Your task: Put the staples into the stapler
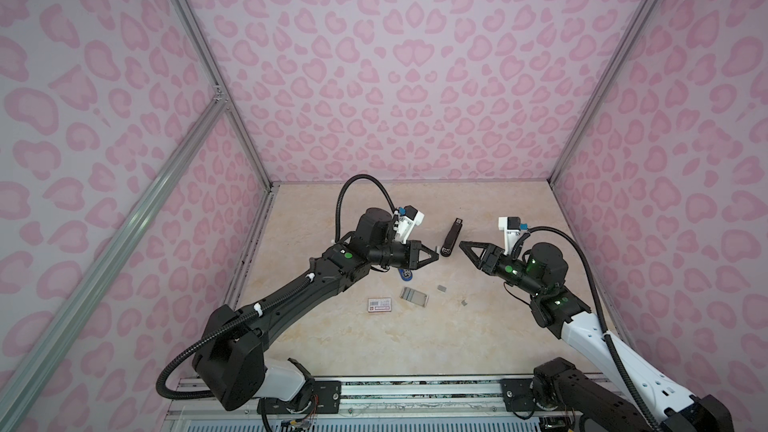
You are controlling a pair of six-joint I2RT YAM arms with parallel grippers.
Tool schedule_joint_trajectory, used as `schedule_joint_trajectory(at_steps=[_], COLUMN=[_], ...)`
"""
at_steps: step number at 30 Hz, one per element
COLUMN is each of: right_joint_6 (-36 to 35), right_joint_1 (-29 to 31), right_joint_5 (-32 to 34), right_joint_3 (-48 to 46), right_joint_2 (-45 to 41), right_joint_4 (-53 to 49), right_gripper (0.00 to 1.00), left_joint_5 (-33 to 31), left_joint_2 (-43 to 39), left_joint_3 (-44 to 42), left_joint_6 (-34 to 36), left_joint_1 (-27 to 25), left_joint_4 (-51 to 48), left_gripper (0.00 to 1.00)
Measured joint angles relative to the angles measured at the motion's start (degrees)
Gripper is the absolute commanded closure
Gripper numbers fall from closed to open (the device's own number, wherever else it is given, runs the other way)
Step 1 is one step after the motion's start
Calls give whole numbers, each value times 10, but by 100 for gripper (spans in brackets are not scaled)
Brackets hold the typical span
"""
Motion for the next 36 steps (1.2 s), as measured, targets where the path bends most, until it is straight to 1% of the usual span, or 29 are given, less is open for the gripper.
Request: schedule_joint_trajectory(at_steps=[3,6,9,13,19,26,33,36], right_joint_6=[33,52,57,68,84,99,101,101], right_joint_1=[0,8,18,25,40,51,58,62], right_joint_5=[-24,-39,-54,-64,-72,-83,-88,-90], right_joint_3=[-6,-6,-4,-3,3,8,9,12], right_joint_2=[9,11,12,17,38,54,56,59], right_joint_4=[74,119,144,165,205,245,253,254], right_gripper=[51,50,49,50,52,54,59,63], left_joint_5=[28,51,70,86,102,103,104,104], left_joint_2=[-10,-14,-14,-15,-17,-18,-18,-18], left_joint_3=[-14,-21,-33,-38,-42,-46,-47,-47], left_joint_6=[-32,-56,-85,-106,-125,-130,-134,-136], left_joint_1=[3,2,2,2,2,1,1,1], left_joint_4=[62,112,158,198,230,237,245,249], left_gripper=[97,97,97,97,97,97,97,97])
